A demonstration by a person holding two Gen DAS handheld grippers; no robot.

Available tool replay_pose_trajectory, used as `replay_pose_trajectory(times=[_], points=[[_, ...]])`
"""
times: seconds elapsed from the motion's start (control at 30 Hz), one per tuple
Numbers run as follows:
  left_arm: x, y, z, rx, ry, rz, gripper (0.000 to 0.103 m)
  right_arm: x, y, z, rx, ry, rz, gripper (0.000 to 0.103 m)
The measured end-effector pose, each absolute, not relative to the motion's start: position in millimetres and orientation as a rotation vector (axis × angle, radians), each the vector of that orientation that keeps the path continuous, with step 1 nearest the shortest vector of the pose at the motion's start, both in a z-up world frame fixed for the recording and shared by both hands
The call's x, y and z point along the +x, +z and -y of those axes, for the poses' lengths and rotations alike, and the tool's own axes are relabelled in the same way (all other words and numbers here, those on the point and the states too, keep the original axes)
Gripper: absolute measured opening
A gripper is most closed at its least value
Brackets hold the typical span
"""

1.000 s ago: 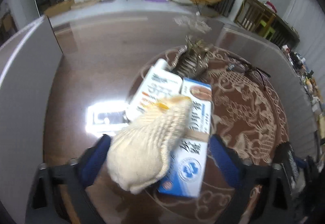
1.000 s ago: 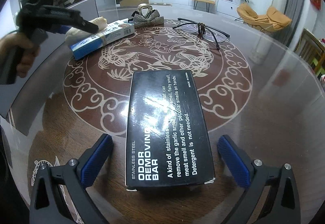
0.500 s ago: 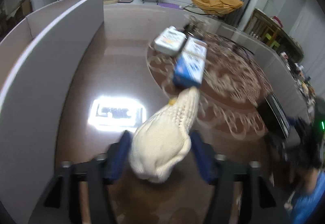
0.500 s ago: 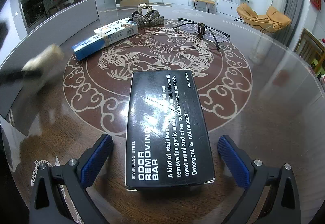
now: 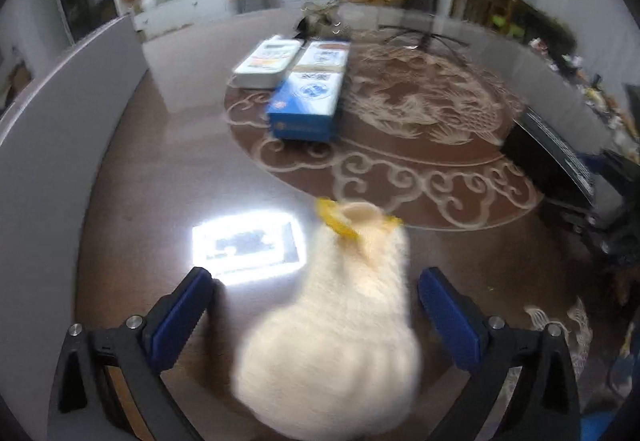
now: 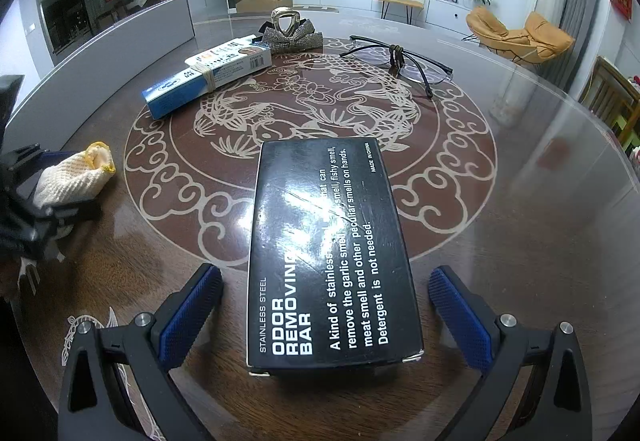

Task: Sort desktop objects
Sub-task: 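Lift the black box with the right gripper while the left gripper grasps the white knit hat, then hold the black box and white hat lifted above the table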

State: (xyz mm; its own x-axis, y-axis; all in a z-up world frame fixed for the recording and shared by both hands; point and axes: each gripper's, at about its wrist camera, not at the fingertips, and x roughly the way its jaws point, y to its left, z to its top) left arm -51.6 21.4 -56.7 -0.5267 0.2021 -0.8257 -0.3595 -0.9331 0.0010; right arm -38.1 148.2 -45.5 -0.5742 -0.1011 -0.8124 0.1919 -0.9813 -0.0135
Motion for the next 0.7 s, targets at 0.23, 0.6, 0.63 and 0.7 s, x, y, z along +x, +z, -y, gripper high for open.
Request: replay_pose_trajectory(times=[0.23, 0.6, 0.63, 0.7], points=[[-50.4, -59.3, -20.9, -1.305, 2.489, -0.235, 0.103, -38.5, -46.0, -148.5, 1.356, -2.645, -0.149, 0.103], [-50.4, -59.6, -20.7, -1.305, 2.490, -0.235, 0.103, -38.8, -46.0, -148.4, 1.356, -2.645, -0.149, 0.103], [-50.4, -59.4, -21.1, -1.306, 2.490, -0.234, 0.103, -38.9, -46.1, -148.5, 1.356, -2.645, -0.149, 0.103], [-50.5, -59.3, -21.1, -1.306, 2.490, -0.234, 0.103, -38.9, -46.2, -148.5, 1.356, -2.645, -0.149, 0.103]])
